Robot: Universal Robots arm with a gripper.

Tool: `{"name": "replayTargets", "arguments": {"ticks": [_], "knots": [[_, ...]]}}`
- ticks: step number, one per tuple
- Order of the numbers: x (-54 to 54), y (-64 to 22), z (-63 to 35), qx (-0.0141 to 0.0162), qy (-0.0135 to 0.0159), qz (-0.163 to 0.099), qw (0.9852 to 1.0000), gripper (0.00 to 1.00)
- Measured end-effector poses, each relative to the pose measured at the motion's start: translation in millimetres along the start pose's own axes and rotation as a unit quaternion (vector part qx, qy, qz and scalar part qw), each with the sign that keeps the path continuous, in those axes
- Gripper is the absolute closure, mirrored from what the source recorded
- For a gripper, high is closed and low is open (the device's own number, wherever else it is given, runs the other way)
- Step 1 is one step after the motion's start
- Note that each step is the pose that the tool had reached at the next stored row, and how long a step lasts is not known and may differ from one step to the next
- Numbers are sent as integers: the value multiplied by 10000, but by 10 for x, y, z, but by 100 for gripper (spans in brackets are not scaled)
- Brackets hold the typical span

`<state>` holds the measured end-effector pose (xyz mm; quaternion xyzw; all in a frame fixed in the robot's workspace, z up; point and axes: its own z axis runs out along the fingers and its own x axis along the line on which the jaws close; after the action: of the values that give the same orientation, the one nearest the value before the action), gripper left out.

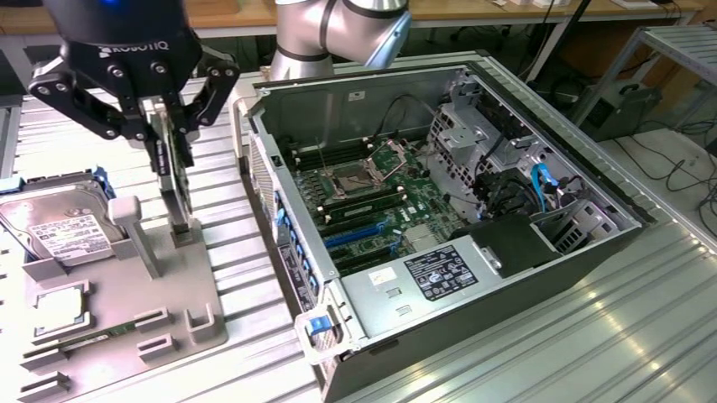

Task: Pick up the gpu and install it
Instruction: 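Pick up the gpu and move the gpu toward the slot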

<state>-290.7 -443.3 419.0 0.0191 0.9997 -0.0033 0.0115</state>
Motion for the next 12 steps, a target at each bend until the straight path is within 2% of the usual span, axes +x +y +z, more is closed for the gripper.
{"name": "replayTargets", "arguments": {"ticks": [4, 12], "knots": [[-125, 5, 3, 0, 0, 0, 10000, 72], [-294, 11, 7, 0, 0, 0, 10000, 72]]}}
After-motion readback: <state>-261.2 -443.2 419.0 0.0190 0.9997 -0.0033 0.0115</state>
